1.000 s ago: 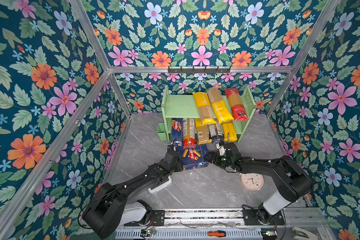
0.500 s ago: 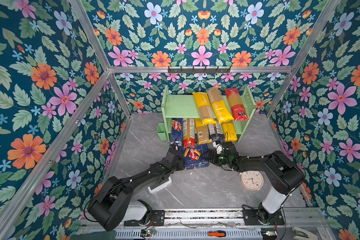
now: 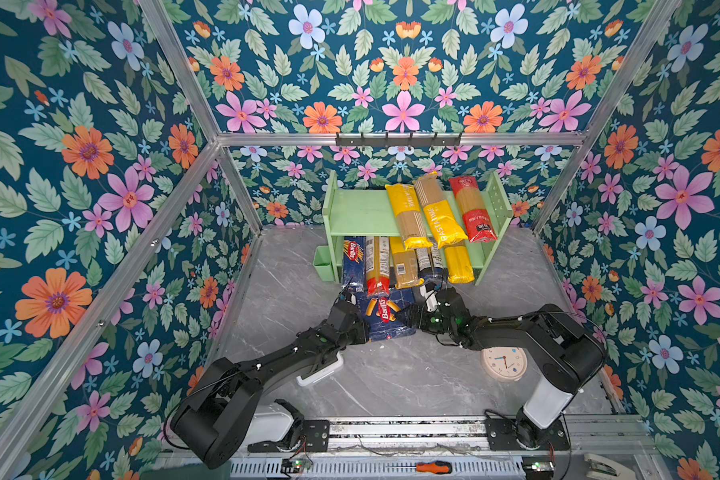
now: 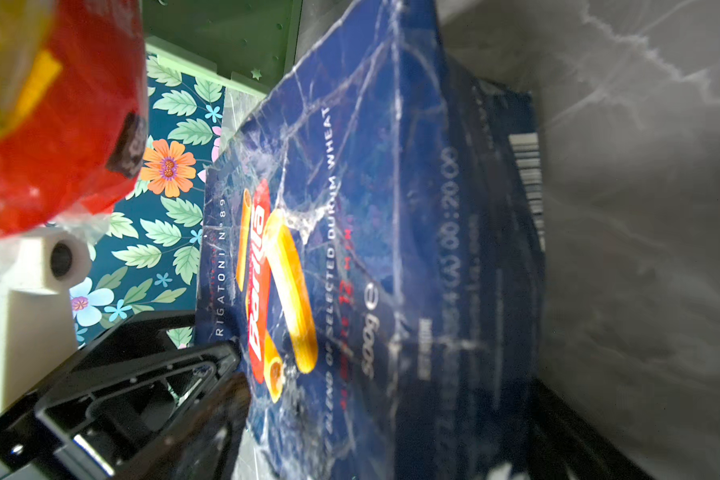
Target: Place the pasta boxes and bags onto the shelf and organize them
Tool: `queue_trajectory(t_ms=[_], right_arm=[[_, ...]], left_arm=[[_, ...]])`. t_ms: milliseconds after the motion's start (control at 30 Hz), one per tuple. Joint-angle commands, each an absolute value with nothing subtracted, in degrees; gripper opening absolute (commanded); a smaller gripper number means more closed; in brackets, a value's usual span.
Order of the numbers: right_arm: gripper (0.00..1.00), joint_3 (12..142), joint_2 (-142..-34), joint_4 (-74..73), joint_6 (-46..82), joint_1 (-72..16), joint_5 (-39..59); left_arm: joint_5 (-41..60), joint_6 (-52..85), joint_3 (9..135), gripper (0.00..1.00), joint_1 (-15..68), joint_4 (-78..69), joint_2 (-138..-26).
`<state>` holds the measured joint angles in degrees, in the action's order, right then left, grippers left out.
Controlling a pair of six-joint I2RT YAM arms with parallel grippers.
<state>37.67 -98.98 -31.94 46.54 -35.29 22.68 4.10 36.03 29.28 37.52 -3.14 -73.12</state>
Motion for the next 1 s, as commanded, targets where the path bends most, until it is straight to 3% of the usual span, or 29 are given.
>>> queue_trajectory(t_ms=[0, 600, 800, 967], right_arm=[[0.98, 36.03, -97.98, -27.22, 50.07, -36.65, 29.27], [0.99, 25.13, -75.35, -9.45, 49.22, -39.85, 18.09], [0.99, 22.64, -73.43, -9.18, 48.97, -38.16, 17.93], [0.99, 20.04, -75.61, -15.77, 49.13, -32.81, 22.91]], left_arm=[[11.41, 35.77, 29.27, 0.51, 37.97, -3.77, -71.33], [13.89, 34.29, 27.94, 0.54, 37.97, 0.49, -66.32], [12.43, 33.07, 29.18, 0.63, 37.97, 2.81, -65.74], [12.28, 32.28, 30.05, 0.63, 37.97, 2.75, -67.33]])
